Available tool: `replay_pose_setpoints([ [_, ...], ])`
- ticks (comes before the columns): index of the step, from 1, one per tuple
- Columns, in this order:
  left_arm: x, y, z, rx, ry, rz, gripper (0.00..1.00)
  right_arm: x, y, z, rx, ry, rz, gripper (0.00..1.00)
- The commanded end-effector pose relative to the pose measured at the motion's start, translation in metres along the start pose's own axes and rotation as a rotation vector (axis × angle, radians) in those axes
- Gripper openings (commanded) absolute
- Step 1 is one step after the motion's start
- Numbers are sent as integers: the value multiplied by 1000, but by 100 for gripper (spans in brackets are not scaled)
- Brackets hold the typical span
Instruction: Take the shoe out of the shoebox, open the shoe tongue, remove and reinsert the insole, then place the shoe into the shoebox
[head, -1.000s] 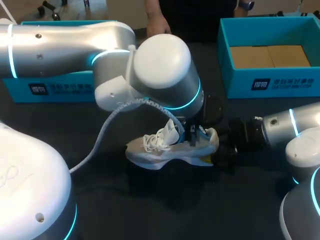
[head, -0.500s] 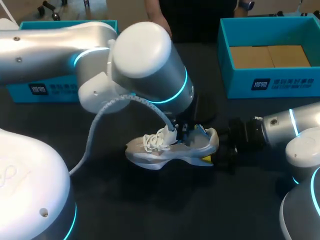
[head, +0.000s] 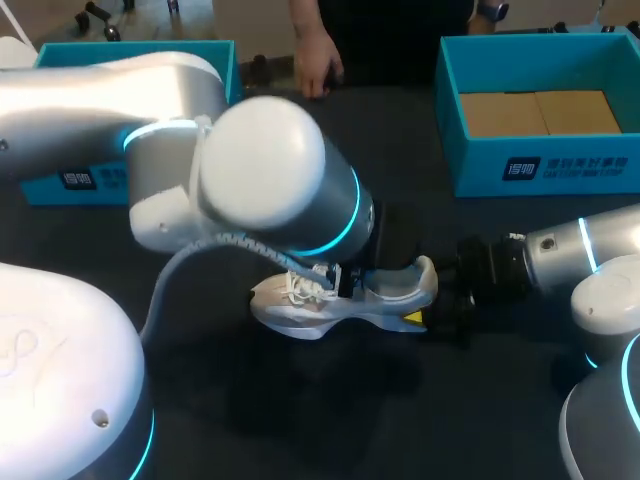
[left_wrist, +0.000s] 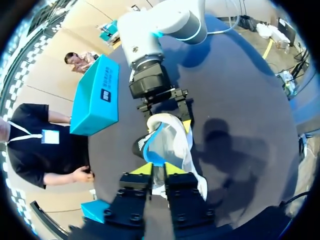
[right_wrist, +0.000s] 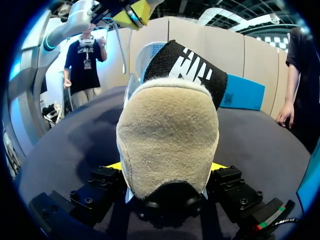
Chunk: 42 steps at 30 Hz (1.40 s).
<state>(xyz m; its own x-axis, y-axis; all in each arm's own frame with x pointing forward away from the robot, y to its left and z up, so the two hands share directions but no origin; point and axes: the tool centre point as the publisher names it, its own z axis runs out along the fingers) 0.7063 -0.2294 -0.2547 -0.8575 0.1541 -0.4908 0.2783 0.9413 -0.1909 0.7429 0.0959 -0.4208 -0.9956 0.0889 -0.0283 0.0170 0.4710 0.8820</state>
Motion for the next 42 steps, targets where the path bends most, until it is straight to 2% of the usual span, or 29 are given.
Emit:
replay_pose_setpoints([
  [1, 5, -4, 3, -24, -55, -6, 36, 0, -3, 1, 4, -1, 1, 0],
  [5, 5, -5, 9, -28, -55, -3, 36, 0, -3, 1, 4, -1, 1, 0],
  [12, 0, -10, 27, -47, -105, -15, 42, 0, -3, 1, 4, -1, 1, 0],
  [14, -2, -12, 35, -61, -133, -14, 42, 0, -3, 1, 4, -1, 1, 0],
  [16, -4, -13, 39, -57, -107, -10, 42, 0, -3, 1, 4, -1, 1, 0],
  [23, -12, -13, 41, -61, -110, -29, 42, 0, -3, 1, 4, -1, 1, 0],
  [30, -20, -17, 56, -82, -121, -39, 43, 0, -3, 1, 4, -1, 1, 0],
  [42, -23, -13, 75, -103, -138, -52, 41, 0, -3, 1, 4, -1, 1, 0],
])
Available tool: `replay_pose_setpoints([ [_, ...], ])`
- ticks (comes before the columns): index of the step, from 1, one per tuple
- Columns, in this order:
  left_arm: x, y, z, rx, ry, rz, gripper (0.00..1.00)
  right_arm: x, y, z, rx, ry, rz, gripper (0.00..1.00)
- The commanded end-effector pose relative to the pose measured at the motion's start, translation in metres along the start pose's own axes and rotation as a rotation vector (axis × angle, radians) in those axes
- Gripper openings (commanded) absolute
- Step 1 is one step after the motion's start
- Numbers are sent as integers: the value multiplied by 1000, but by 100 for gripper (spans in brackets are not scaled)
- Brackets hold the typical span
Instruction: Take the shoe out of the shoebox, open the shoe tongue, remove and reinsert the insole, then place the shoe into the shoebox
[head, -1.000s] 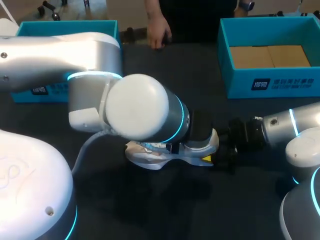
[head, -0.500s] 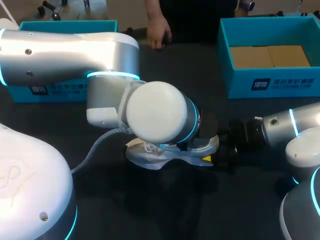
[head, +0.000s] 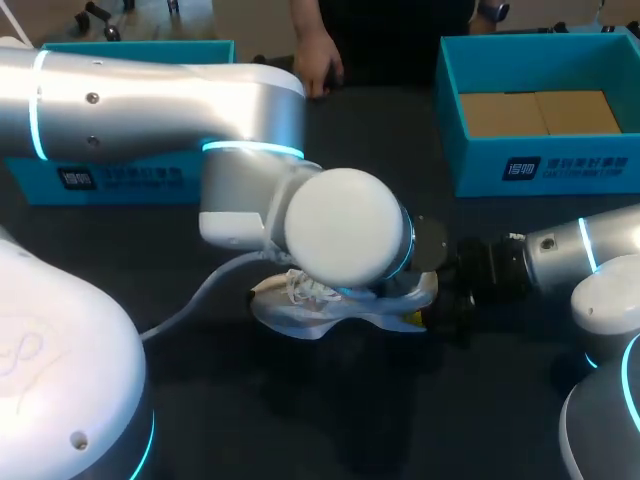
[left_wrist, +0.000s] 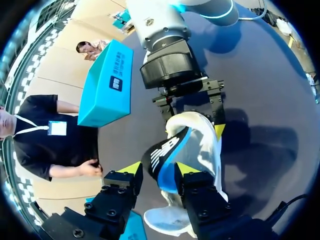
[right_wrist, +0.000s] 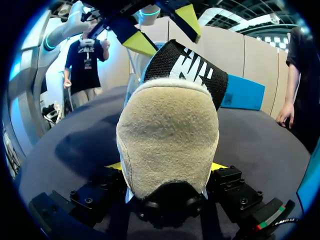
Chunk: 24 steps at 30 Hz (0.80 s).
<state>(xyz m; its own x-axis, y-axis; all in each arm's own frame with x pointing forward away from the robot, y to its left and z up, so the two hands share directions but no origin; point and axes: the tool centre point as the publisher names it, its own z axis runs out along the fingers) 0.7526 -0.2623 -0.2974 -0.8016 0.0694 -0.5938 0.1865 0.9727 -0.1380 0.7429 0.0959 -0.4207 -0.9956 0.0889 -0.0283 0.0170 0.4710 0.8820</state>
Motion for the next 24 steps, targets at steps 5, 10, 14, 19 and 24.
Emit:
replay_pose_setpoints([
  [5, 2, -1, 15, -8, -14, -14, 41, 0, -3, 1, 4, -1, 1, 0],
  [10, 1, 1, 20, -10, -22, -29, 35, 0, -3, 1, 4, -1, 1, 0],
  [14, 1, 3, 19, -1, -26, -45, 14, 0, -3, 1, 4, -1, 1, 0],
  [19, 1, 5, 20, -4, -24, -49, 0, 0, -3, 1, 4, -1, 1, 0],
  [24, 0, 6, 10, 3, -13, -53, 0, 0, -3, 1, 4, -1, 1, 0],
])
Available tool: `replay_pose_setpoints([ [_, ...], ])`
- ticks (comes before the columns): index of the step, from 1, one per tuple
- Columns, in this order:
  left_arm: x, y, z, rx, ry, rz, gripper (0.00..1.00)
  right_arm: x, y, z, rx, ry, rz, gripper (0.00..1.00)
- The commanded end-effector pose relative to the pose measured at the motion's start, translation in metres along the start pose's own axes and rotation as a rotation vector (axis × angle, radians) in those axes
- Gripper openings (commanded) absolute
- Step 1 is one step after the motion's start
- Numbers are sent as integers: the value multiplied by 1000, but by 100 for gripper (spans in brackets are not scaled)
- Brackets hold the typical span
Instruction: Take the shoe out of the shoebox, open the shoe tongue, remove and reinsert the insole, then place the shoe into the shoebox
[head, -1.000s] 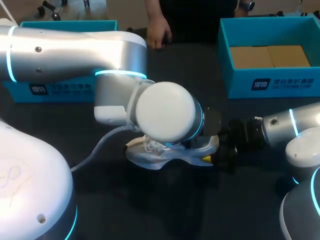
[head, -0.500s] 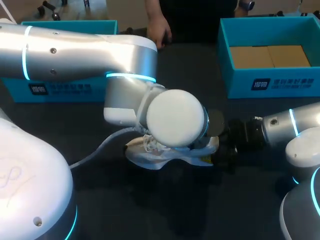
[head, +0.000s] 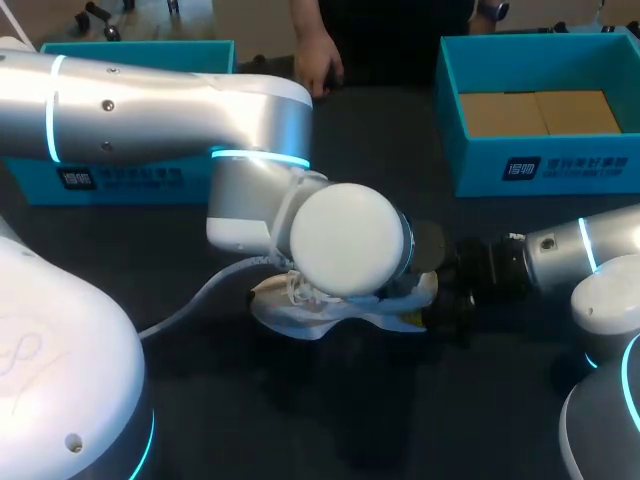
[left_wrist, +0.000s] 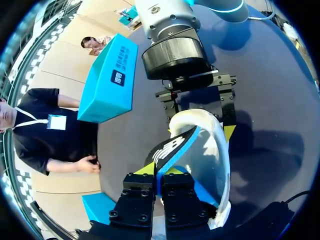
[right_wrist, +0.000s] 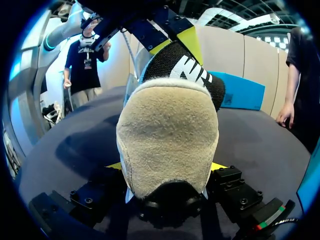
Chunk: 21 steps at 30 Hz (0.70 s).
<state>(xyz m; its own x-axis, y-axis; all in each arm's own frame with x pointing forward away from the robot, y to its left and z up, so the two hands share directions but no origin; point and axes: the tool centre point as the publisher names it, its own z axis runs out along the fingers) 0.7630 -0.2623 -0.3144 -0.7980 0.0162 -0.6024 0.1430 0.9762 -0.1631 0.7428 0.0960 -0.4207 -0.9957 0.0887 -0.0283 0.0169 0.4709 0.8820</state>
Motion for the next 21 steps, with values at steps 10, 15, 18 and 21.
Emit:
replay_pose_setpoints([
  [10, -14, -7, -35, 66, 31, -71, 0, 0, -3, 1, 4, -1, 1, 0],
  [15, -19, -15, -49, 89, 65, -118, 0, 0, -3, 1, 4, -1, 1, 0],
  [18, -21, -21, -57, 98, 96, -148, 0, 0, -3, 1, 4, -1, 1, 0],
  [21, -24, -28, -67, 122, 115, -179, 0, 0, -3, 1, 4, -1, 1, 0],
])
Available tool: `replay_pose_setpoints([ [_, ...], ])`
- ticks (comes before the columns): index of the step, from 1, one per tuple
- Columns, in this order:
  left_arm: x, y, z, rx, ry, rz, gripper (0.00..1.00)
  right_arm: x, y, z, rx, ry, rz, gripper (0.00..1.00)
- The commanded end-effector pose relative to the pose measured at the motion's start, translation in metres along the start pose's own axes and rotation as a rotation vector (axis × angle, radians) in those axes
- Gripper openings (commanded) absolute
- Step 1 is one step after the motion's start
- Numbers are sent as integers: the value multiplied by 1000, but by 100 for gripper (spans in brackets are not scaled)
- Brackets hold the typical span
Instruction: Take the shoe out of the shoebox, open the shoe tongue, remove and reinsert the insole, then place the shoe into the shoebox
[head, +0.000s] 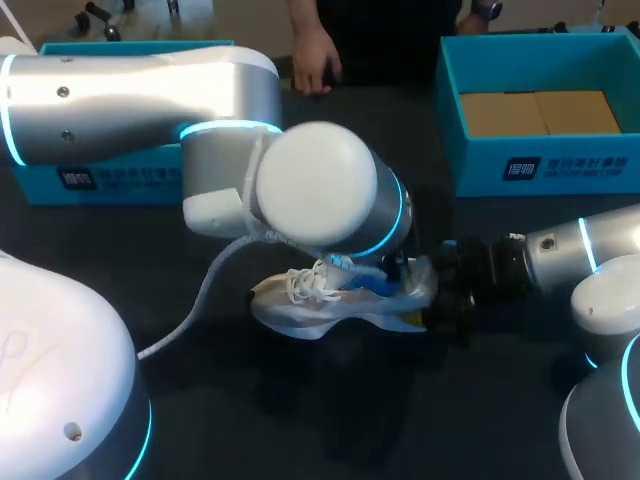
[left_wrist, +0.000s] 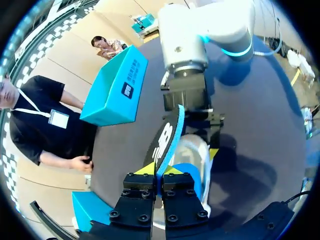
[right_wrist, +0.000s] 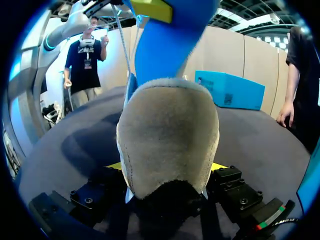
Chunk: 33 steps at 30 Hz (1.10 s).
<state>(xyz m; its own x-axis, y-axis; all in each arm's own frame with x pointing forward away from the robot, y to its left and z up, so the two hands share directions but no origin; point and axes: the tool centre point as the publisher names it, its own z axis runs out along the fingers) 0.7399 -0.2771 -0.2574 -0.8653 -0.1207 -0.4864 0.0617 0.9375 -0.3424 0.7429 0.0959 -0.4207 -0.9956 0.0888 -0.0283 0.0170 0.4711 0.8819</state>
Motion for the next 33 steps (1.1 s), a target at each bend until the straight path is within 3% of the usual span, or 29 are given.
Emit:
replay_pose_setpoints([
  [1, -7, -6, -16, 15, 30, -24, 0, 0, -3, 1, 4, -1, 1, 0],
  [20, -14, -46, -94, 256, 199, -179, 0, 0, -3, 1, 4, -1, 1, 0],
  [33, -21, -57, -150, 521, 287, -306, 0, 0, -3, 1, 4, -1, 1, 0],
])
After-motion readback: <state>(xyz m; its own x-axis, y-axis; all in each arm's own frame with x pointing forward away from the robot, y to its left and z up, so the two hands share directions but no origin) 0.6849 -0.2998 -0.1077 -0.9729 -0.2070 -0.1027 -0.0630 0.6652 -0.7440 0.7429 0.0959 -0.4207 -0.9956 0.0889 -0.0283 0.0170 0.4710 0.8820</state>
